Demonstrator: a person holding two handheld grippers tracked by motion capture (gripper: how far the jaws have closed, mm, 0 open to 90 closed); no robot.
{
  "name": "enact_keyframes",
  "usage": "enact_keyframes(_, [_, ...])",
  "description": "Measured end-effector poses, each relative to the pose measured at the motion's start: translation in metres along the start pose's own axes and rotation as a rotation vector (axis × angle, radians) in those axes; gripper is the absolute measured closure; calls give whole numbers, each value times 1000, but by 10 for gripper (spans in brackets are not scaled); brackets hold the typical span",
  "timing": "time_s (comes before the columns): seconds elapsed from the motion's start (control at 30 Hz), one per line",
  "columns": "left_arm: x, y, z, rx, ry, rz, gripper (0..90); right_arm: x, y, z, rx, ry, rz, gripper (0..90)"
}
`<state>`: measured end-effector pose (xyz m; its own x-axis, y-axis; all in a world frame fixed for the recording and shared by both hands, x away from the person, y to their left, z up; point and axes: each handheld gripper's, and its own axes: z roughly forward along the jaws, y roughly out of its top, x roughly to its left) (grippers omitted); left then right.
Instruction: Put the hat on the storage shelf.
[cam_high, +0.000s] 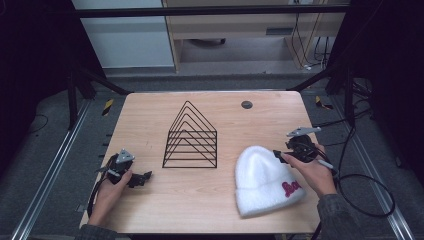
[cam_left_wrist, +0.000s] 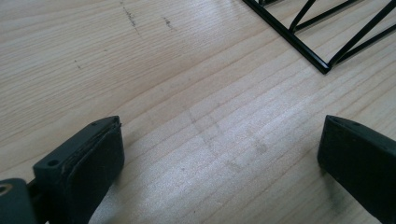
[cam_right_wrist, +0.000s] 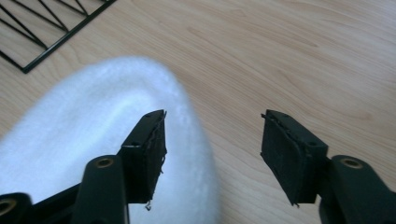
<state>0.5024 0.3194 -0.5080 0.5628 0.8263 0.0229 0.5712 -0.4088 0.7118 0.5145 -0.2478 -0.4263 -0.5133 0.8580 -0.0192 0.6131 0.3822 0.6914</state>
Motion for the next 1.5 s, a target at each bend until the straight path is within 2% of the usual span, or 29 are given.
enact_keyframes(0.17, [0,0,0,0,1,3,0,6,12,10,23,29,-15,496])
enact_keyframes(0.23, [0,0,0,0,0,0,0,7,16,14,21,43,-21,496])
enact_keyframes(0.33, [0,0,0,1,0,4,0,9,18,20,22,62,-5,493])
enact_keyframes(0.47, [0,0,0,0,0,4,0,16,20,32,70,74,-15,473])
enact_keyframes(0.57, [0,0,0,1,0,4,0,20,23,43,97,69,-15,451])
enact_keyframes(0.73, [0,0,0,0,-1,3,0,21,21,62,180,46,-7,449])
enact_keyframes(0.8, [0,0,0,1,0,4,0,21,20,66,188,56,-11,493])
enact_keyframes(0.83, [0,0,0,1,0,4,0,22,19,66,186,57,-8,555])
enact_keyframes(0.87, [0,0,0,0,0,3,0,23,18,67,177,67,-18,613])
enact_keyframes(0.93, [0,0,0,0,0,4,0,24,16,67,163,73,-52,673])
enact_keyframes(1.1, [0,0,0,3,0,5,0,25,9,62,165,93,-44,804])
enact_keyframes(1.23, [0,0,0,2,0,4,0,30,7,47,108,91,-47,826])
enact_keyframes(1.27, [0,0,0,3,1,4,0,32,7,42,90,87,-62,827])
enact_keyframes(1.33, [0,-1,-1,2,-7,11,0,36,7,29,51,83,-59,829])
enact_keyframes(1.43, [-2,0,-2,0,-12,4,26,44,7,-2,-72,80,-46,832])
enact_keyframes(1.5, [-3,1,-4,-13,-22,-5,37,52,7,-19,-131,75,-59,833])
